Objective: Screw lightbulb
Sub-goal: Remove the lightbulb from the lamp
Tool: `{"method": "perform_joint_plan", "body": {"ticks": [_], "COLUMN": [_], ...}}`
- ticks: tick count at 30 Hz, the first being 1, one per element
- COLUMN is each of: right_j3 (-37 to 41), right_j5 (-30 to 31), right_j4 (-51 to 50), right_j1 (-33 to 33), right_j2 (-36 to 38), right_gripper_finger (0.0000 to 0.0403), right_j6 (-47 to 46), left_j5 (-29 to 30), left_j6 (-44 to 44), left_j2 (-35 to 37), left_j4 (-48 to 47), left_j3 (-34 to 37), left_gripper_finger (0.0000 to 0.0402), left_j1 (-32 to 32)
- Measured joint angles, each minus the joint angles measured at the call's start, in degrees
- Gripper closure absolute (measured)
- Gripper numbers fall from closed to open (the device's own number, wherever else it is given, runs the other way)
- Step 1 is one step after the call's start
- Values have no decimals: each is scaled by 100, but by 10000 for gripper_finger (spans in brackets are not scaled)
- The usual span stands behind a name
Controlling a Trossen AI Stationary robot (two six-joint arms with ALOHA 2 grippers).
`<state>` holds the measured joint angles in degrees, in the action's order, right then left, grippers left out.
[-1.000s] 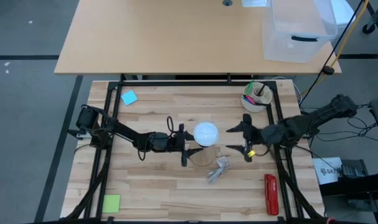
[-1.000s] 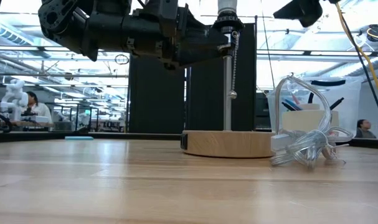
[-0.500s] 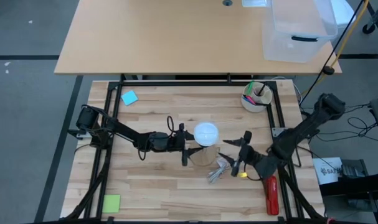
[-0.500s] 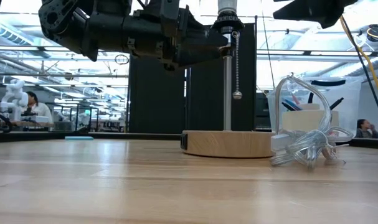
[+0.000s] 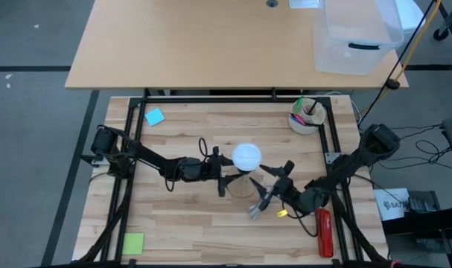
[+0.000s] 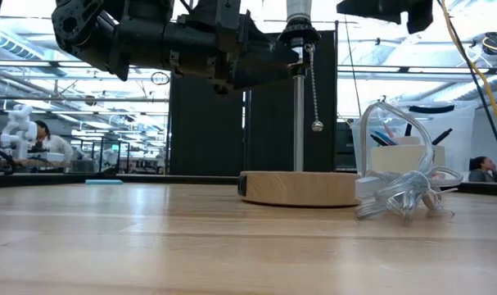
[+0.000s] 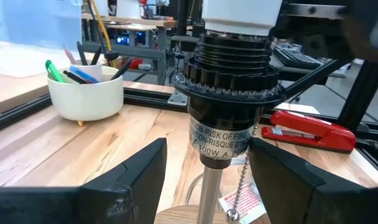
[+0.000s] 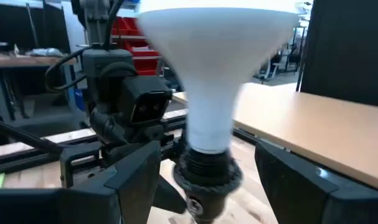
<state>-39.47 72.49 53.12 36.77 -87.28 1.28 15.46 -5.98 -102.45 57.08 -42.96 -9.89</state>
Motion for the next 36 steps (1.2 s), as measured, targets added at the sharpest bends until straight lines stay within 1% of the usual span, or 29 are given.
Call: {"method": "perform_joint_plan", "body": {"ticks": [3,4,7,10,12,14,19,23,29,32,36], "right_j3": [-335,-472,-960,-1423,-1658,-1816,-1916,-1914,-1914,-1914,-1914], "right_j5": [28,121,635,1305,1574,1612,1607,1580,1574,1566,1445], "right_j4": [24,23,21,22,22,22,22,21,24,24,24], "right_j1": [-84,-110,-200,-300,-368,-447,-682,-794,-819,-819,-819], "right_j2": [-297,-409,-811,-1174,-1362,-1507,-1745,-1789,-1788,-1788,-1788], "right_gripper_finger": [149,149,149,149,149,149,149,149,150,162,200], "right_j6": [186,280,700,1048,1205,1220,666,295,215,155,147], "left_j5": [43,86,158,186,199,200,201,201,201,201,199], "left_j6": [0,-2,-9,-4,-4,0,4,5,15,22,20], "left_j2": [0,0,2,0,2,1,0,0,2,1,0], "left_j4": [0,0,1,-2,-2,-2,-2,-2,-2,-3,-4], "left_j3": [0,0,0,0,0,0,0,0,0,0,0], "left_gripper_finger": [172,172,172,172,172,172,172,172,172,172,172], "left_j1": [-2,-2,0,2,0,2,2,1,2,0,0]}}
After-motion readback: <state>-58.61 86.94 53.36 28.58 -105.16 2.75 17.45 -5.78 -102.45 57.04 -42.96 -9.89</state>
